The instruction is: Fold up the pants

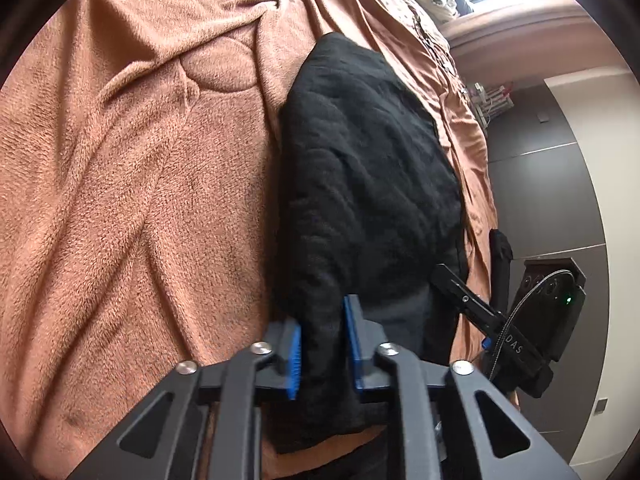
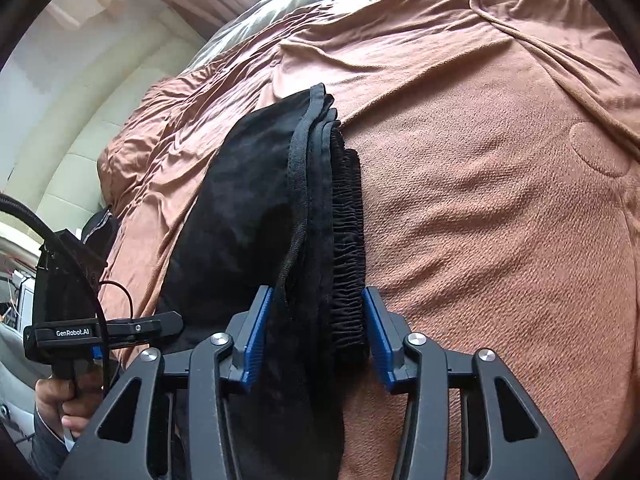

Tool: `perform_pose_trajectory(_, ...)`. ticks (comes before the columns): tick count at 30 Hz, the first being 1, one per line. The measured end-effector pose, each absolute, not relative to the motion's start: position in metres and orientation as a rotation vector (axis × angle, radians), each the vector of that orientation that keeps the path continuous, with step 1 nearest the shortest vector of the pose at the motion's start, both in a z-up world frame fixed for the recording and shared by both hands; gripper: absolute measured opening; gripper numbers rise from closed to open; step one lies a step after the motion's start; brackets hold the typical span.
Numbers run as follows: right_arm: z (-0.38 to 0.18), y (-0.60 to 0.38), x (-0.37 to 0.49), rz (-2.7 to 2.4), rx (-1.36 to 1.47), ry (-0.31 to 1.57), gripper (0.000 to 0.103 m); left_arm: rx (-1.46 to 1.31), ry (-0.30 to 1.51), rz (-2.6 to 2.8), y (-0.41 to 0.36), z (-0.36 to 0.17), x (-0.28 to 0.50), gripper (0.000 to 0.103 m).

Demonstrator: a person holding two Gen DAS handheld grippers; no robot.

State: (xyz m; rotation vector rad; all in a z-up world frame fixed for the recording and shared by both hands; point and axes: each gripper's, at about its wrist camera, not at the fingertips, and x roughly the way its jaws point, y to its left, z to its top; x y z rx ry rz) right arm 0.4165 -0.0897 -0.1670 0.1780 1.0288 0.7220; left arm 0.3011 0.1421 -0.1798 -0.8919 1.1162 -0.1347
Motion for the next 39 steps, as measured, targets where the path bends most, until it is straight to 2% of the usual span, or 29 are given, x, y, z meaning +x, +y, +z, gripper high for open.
perform_pose_trajectory(5, -0.162, -0.094, 0.411, 0.727, 0.195, 1.037, 0.037, -0.876, 1.114, -0.148, 0.142, -0.167, 0.295, 0.014)
perform_pose_trajectory(30, -0.167, -0.067, 0.374, 0.781, 0.217, 1.129, 0.037, -0.888, 1.148, -0.121, 0.177, -0.157, 0.245, 0.014)
perform_pose_trajectory(35, -0.164, -0.067, 0.377, 0.78, 0.184, 1.137, 0.037, -0.869, 1.173, -0.107, 0.178, -0.161, 0.253, 0.024)
perform_pose_trajectory(37, -0.161, -0.067, 0.381, 0.78, 0.174, 1.133, 0.045, -0.86, 1.172, -0.097, 0.181, -0.162, 0.254, 0.032)
perform_pose_trajectory(39, -0.157, -0.07, 0.386, 0.772, 0.176, 1.112, 0.065, -0.869, 1.155, -0.097, 0.184, -0.161, 0.255, 0.044)
